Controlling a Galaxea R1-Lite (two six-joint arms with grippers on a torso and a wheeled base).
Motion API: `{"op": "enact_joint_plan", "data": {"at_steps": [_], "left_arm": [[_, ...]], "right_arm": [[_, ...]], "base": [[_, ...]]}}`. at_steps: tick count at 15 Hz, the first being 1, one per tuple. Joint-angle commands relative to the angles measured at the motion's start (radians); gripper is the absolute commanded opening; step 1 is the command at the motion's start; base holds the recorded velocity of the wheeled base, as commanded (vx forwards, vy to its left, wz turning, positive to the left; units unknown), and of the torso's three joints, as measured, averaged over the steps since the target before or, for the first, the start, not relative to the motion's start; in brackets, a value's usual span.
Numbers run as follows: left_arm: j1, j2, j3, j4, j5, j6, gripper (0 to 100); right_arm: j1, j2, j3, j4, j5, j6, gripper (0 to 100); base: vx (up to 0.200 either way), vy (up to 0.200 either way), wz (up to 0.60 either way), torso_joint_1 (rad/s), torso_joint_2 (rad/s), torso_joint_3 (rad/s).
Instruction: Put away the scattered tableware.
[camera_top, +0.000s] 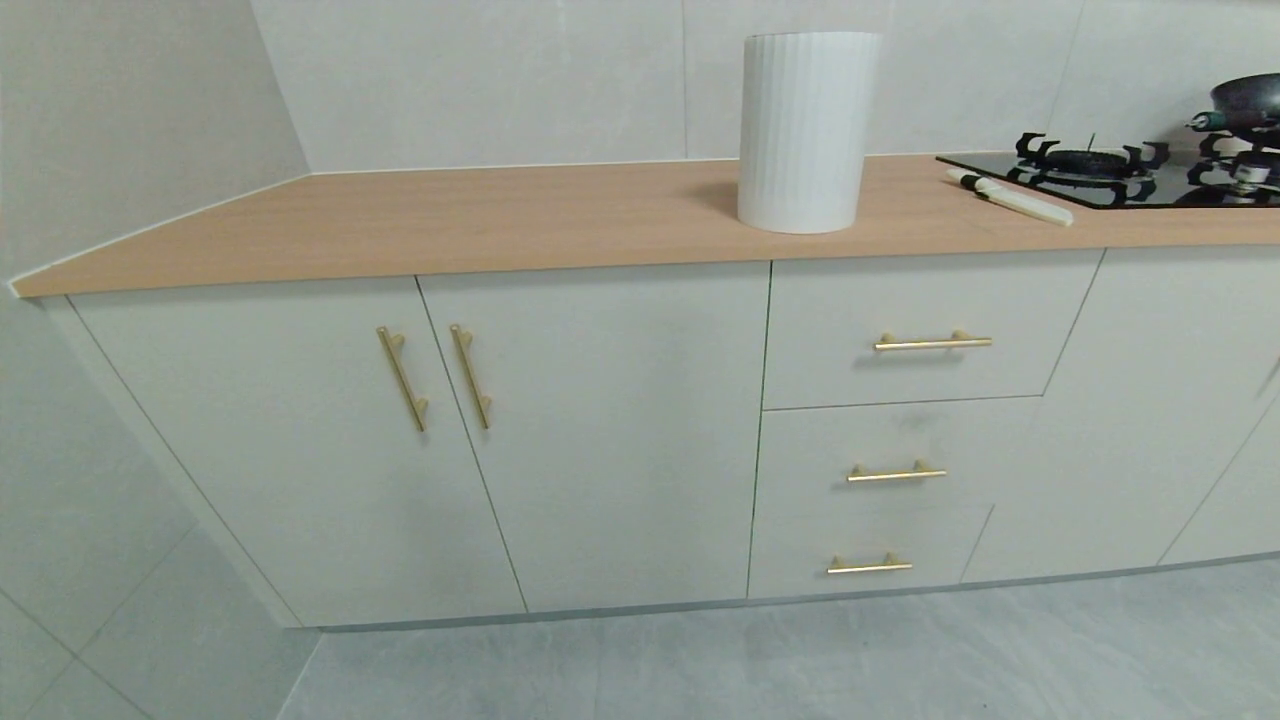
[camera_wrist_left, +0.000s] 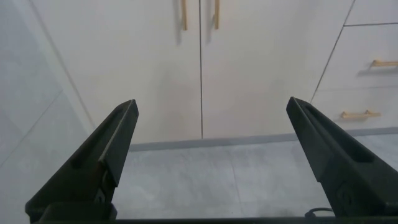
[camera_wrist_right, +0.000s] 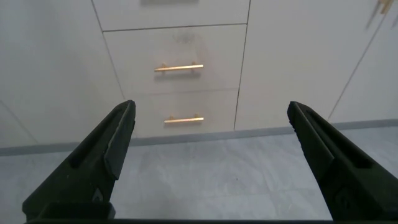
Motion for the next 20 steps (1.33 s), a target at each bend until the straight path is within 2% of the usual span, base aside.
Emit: {"op": "enact_joint_plan", "data": {"at_steps": [1,14,20], "left_arm": [[0.000,0.000,0.000,0.000,0.000,0.000,100],[0.000,0.000,0.000,0.000,0.000,0.000,100],[0.000,0.000,0.000,0.000,0.000,-0.002,100]], "right_arm": [[0.000,0.003,0.000,0.000,-0.001,0.000,100],[0.000,0.003,0.000,0.000,-0.001,0.000,100],[0.000,0.003,0.000,0.000,-0.001,-0.002,100]], "base": [[0.200,0.000,0.00,0.002,0.00,0.002],[0.200,0.000,0.00,0.002,0.00,0.002],[0.000,0.000,0.20,0.003,0.00,-0.001]]}}
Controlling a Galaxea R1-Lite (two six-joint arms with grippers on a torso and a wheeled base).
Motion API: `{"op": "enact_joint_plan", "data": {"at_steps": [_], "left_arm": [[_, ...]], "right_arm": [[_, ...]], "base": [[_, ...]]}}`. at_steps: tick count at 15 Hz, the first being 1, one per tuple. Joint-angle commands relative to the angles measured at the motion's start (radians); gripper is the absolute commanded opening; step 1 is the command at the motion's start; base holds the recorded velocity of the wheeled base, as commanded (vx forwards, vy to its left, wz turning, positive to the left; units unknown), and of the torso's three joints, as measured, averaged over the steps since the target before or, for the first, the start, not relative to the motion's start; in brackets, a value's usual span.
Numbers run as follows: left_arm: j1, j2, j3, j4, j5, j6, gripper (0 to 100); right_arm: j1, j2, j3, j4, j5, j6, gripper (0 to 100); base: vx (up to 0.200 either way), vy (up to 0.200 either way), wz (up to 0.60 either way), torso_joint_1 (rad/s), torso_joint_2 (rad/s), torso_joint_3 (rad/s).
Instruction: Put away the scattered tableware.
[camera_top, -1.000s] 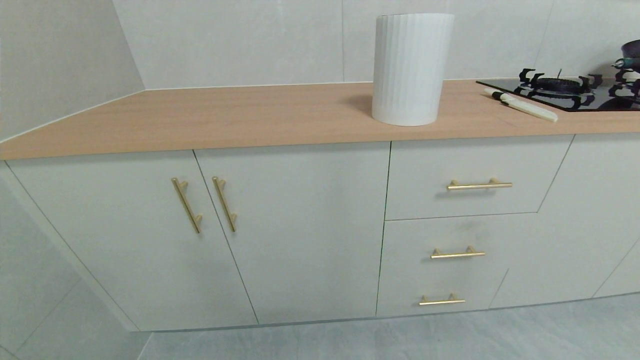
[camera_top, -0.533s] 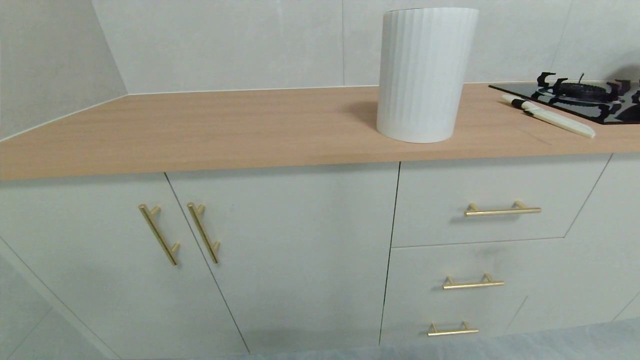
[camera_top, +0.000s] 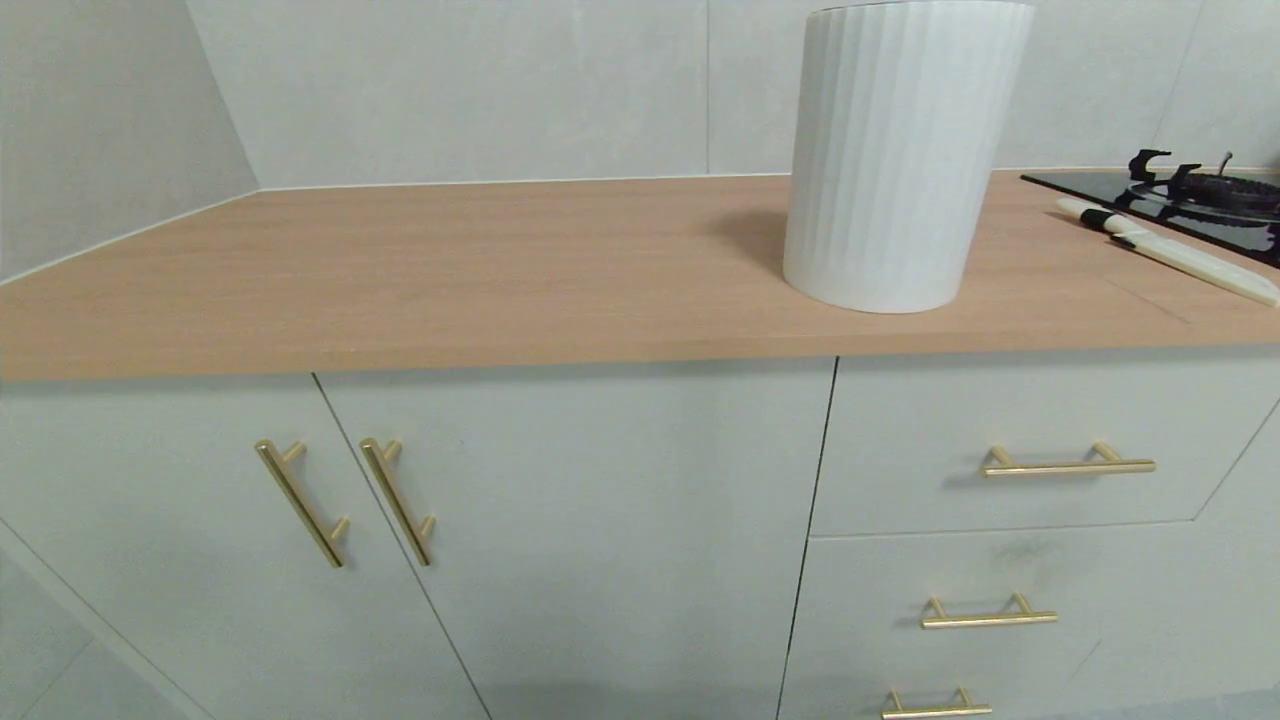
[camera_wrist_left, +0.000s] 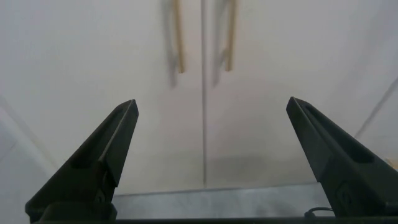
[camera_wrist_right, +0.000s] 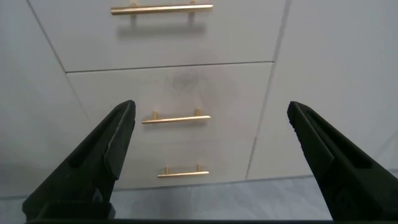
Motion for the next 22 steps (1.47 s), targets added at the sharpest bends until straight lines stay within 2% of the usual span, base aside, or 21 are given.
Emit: {"op": "enact_joint_plan", "data": {"at_steps": [1,10,18,22], "left_arm": [[0.000,0.000,0.001,0.000,0.001,0.000,100],[0.000,0.000,0.001,0.000,0.001,0.001,100],[0.000,0.000,0.001,0.000,-0.001,0.000,100],[0.000,0.000,0.001,0.000,0.001,0.000,100]], "right_arm": [[0.000,0.002,0.000,0.000,0.000,0.001,100],[0.000,0.002,0.000,0.000,0.000,0.001,100],[0.000,0.002,0.000,0.000,0.001,0.001,100],[0.000,0.002,0.000,0.000,0.001,-0.001,100]], "base": [[0.000,0.000,0.00,0.000,0.00,0.000],[0.000,0.000,0.00,0.000,0.00,0.000],[0.000,-0.200,0.00,0.004,0.00,0.003],[0.000,0.000,0.00,0.000,0.00,0.000]]}}
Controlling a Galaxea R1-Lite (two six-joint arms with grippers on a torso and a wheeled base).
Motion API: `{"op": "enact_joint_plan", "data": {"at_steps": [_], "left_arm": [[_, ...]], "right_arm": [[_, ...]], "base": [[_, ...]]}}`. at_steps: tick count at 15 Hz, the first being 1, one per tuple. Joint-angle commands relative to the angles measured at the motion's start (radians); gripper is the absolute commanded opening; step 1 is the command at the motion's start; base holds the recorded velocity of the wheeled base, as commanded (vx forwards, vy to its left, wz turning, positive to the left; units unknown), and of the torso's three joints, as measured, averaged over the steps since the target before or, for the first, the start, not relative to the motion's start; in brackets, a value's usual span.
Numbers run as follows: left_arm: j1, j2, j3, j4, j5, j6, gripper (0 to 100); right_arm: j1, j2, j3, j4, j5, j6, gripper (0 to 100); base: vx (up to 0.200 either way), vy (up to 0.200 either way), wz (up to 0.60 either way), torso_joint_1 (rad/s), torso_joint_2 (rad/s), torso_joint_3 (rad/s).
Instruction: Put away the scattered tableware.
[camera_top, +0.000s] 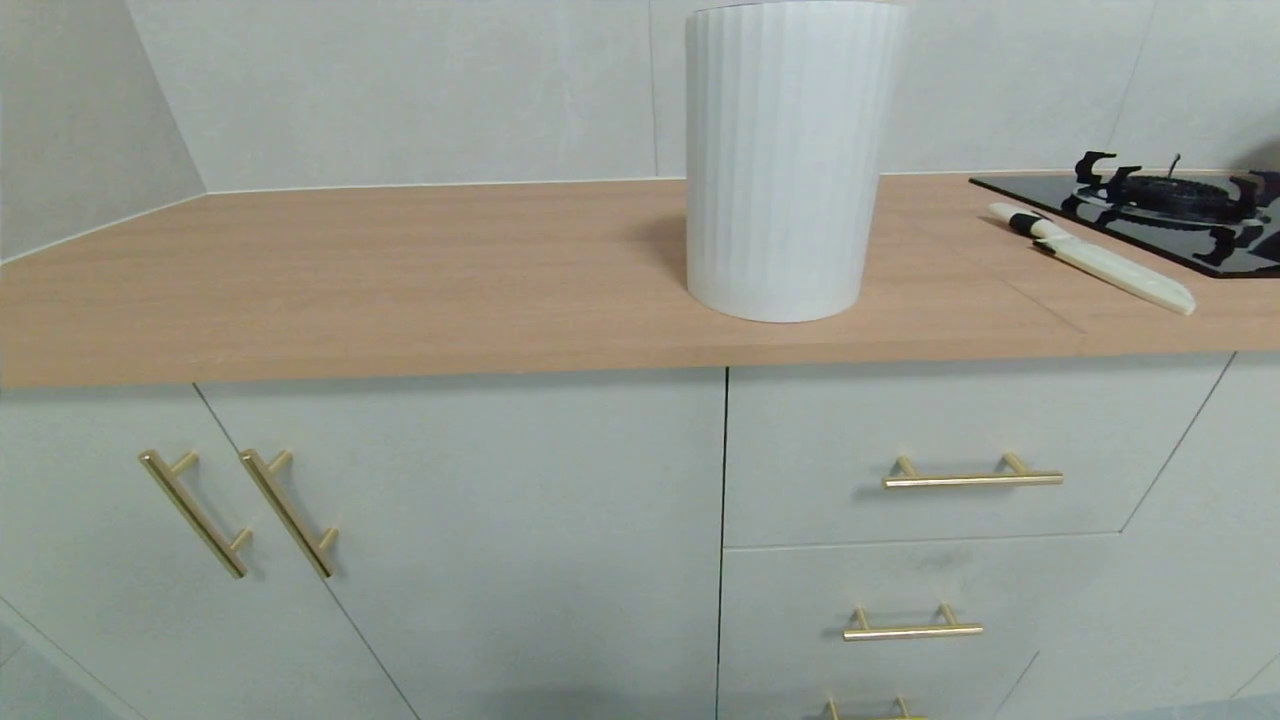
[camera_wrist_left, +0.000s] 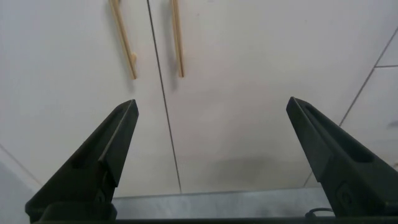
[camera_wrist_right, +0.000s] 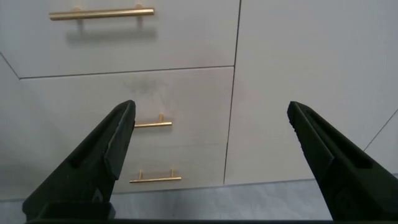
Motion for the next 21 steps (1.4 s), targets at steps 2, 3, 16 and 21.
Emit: {"op": "enact_joint_plan", "data": {"at_steps": [2,3,16,21], "left_arm": [[0.001,0.000,0.000,-0.001,0.000,-0.001,100],[0.001,0.000,0.000,-0.001,0.000,-0.001,100],[0.001,0.000,0.000,-0.001,0.000,-0.001,100],[0.001,0.000,0.000,-0.001,0.000,-0.001,100]], "right_arm": [[0.001,0.002,0.000,0.000,0.000,0.000,100],[0.001,0.002,0.000,0.000,0.000,0.000,100],[0.001,0.002,0.000,0.000,0.000,0.001,100],[0.001,0.002,0.000,0.000,0.000,0.001,100]], "base": [[0.000,0.000,0.00,0.000,0.00,0.000],[0.000,0.000,0.00,0.000,0.00,0.000],[0.000,0.000,0.00,0.053,-0.29,-0.245],[0.000,0.000,0.00,0.159,-0.47,-0.321]]}}
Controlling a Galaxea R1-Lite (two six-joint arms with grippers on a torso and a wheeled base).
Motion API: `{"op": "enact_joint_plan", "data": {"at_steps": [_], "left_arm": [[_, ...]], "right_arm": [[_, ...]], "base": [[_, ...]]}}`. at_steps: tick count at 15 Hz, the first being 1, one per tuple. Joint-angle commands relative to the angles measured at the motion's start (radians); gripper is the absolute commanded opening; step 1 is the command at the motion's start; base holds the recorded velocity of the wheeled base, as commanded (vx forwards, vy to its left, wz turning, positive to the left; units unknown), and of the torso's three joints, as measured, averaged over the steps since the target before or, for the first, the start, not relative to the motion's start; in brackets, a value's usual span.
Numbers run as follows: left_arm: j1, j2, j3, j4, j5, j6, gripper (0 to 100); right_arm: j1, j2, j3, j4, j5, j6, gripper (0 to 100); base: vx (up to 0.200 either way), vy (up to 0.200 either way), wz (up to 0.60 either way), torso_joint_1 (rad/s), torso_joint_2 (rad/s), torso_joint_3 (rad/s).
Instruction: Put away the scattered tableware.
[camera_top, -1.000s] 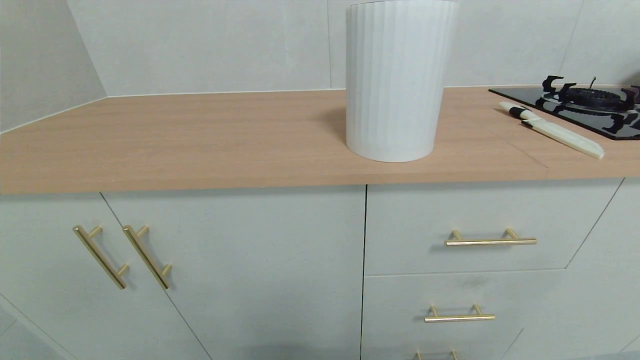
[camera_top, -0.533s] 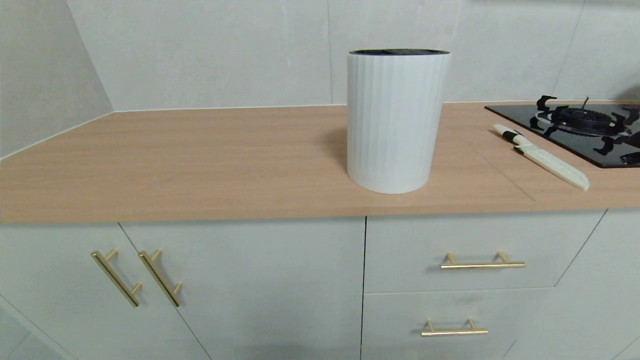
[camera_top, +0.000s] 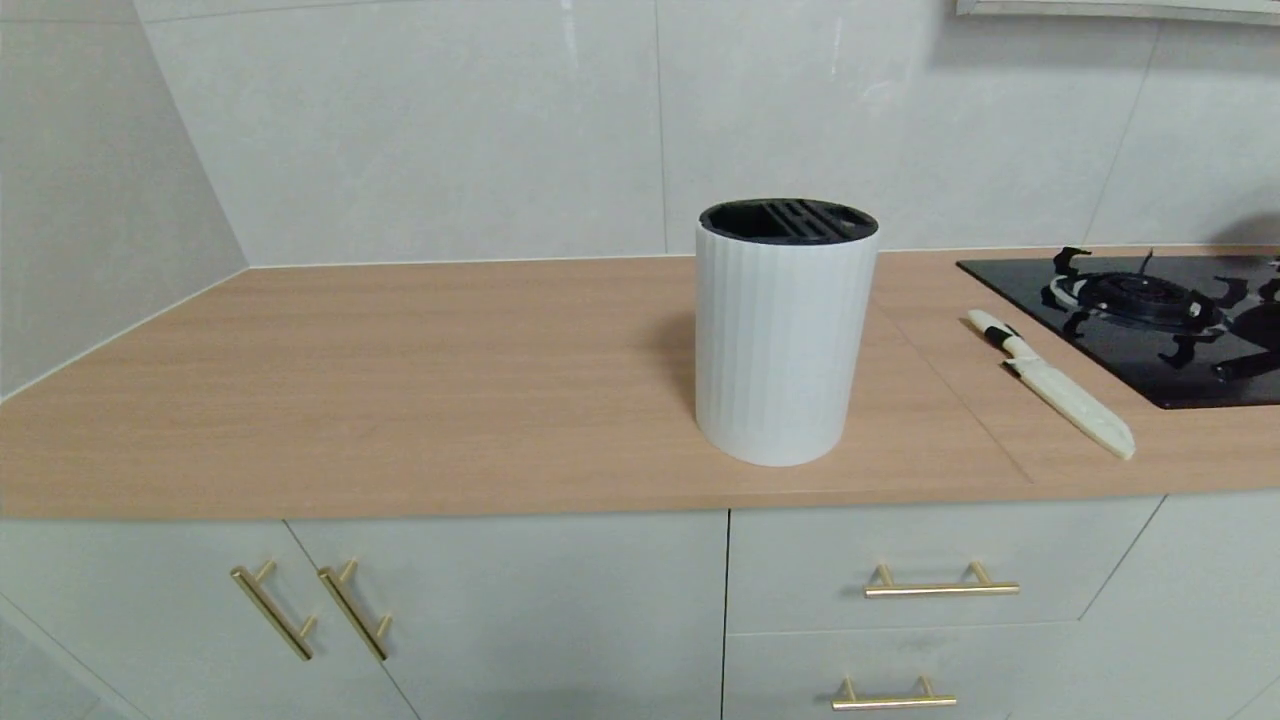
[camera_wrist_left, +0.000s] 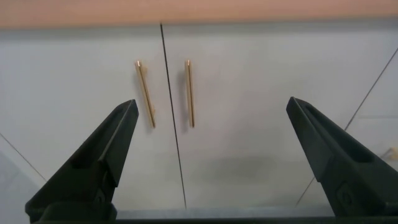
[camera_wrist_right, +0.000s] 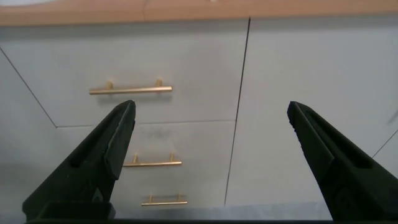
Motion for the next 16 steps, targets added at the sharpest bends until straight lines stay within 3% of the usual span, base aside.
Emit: {"op": "enact_joint_plan", "data": {"at_steps": [1,16], "left_arm": [[0.000,0.000,0.000,-0.001,0.000,0.000,100],[0.000,0.000,0.000,-0.001,0.000,0.000,100]], "right_arm": [[0.000,0.002,0.000,0.000,0.000,0.000,100],[0.000,0.002,0.000,0.000,0.000,0.000,100]], "base": [[0.000,0.000,0.00,0.178,-0.49,-0.320],[0.000,0.000,0.00,0.217,-0.53,-0.314]]}}
